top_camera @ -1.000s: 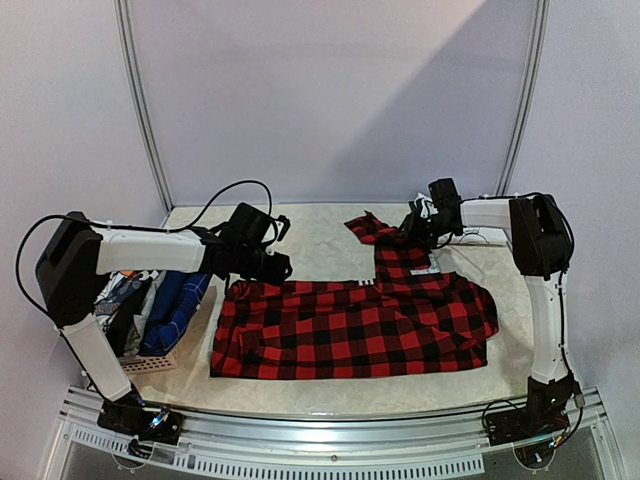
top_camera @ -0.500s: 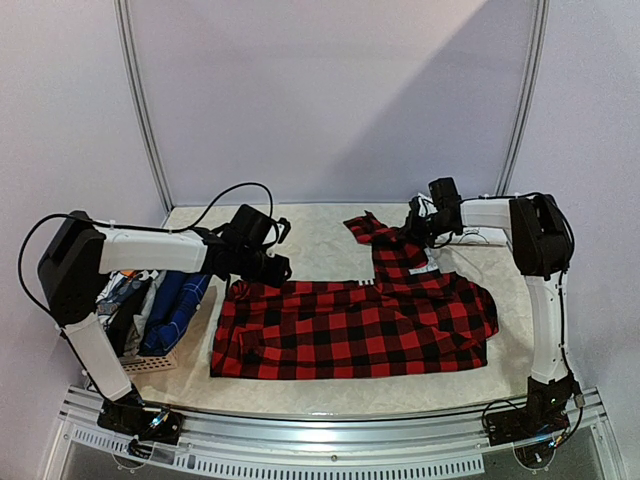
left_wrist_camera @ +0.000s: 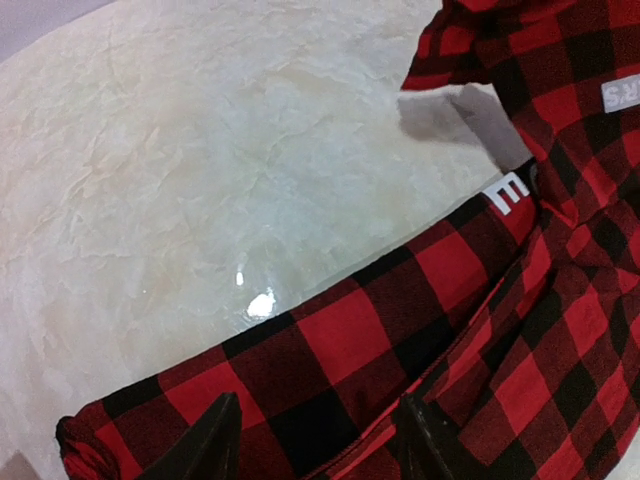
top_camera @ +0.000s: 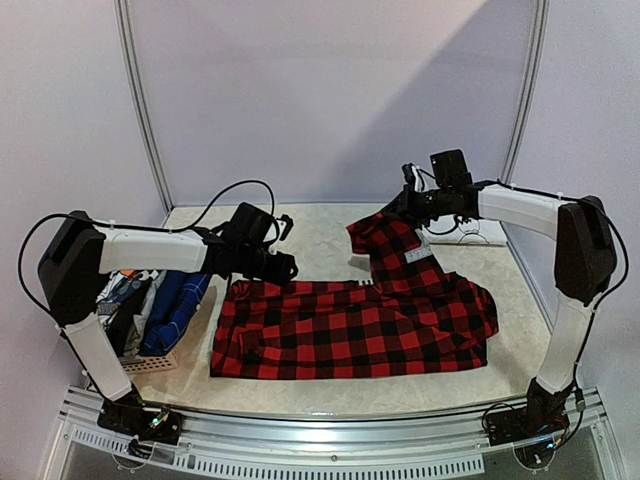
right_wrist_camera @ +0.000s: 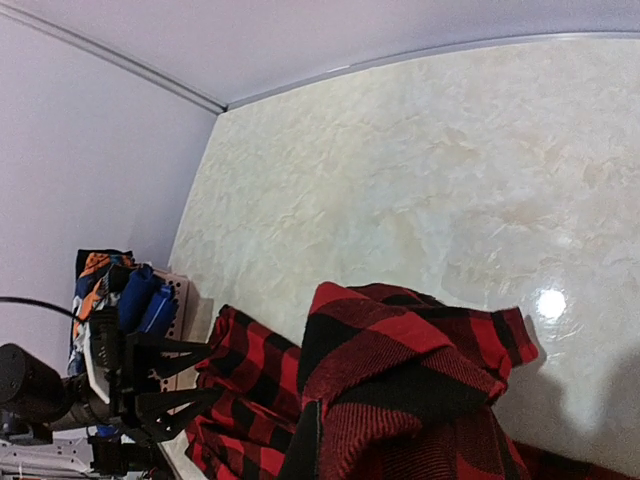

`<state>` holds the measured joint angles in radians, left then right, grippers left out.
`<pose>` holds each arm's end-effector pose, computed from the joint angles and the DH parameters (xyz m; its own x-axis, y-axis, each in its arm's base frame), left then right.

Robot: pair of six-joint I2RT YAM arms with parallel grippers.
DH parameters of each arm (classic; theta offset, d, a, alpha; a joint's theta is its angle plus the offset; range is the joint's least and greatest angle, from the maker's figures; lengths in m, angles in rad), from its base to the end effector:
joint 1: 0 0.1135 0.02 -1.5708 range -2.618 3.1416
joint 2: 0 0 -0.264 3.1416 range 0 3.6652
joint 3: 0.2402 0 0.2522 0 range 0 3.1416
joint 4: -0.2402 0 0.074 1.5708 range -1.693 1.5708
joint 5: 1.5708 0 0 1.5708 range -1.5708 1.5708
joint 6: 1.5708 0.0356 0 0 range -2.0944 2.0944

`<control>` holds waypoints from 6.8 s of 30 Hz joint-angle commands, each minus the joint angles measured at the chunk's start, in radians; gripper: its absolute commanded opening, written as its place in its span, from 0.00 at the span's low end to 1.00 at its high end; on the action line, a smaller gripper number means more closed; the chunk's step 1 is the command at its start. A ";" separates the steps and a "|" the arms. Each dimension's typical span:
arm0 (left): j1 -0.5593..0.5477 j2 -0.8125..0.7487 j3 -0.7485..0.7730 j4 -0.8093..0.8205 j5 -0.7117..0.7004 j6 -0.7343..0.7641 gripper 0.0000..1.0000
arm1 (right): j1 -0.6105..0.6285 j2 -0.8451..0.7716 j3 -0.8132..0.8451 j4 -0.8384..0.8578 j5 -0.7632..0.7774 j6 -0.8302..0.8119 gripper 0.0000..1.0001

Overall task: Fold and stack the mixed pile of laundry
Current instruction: Adjust the 1/3-folded shirt at the center of the board.

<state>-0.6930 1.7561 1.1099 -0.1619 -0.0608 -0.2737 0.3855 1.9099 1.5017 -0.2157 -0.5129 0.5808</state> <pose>0.2907 -0.2386 0.1942 -0.6991 0.2299 -0.6770 0.4325 0.8900 -0.1444 0.4027 0.1823 0.2589 -0.8348 0.1772 -0.5212 -0.2854 0.6703 0.6850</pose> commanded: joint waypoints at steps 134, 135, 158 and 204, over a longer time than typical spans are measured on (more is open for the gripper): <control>-0.425 -0.137 0.162 -0.245 -0.613 -0.203 0.00 | 0.085 -0.330 -0.367 -0.275 0.424 -0.132 0.36; -0.415 -0.130 0.164 -0.259 -0.626 -0.205 0.00 | 0.079 -0.336 -0.364 -0.273 0.442 -0.128 0.36; -0.313 -0.010 0.143 -0.495 -0.855 -0.304 0.00 | 0.037 -0.317 -0.362 -0.209 0.461 -0.112 0.38; -0.172 0.056 0.080 -0.222 -0.119 -0.109 0.45 | 0.136 -0.241 -0.515 0.054 0.015 -0.094 0.32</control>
<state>-0.9199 1.7836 1.2098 -0.5022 -0.2520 -0.3748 0.5175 1.6089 1.0103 -0.2489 -0.4232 0.4706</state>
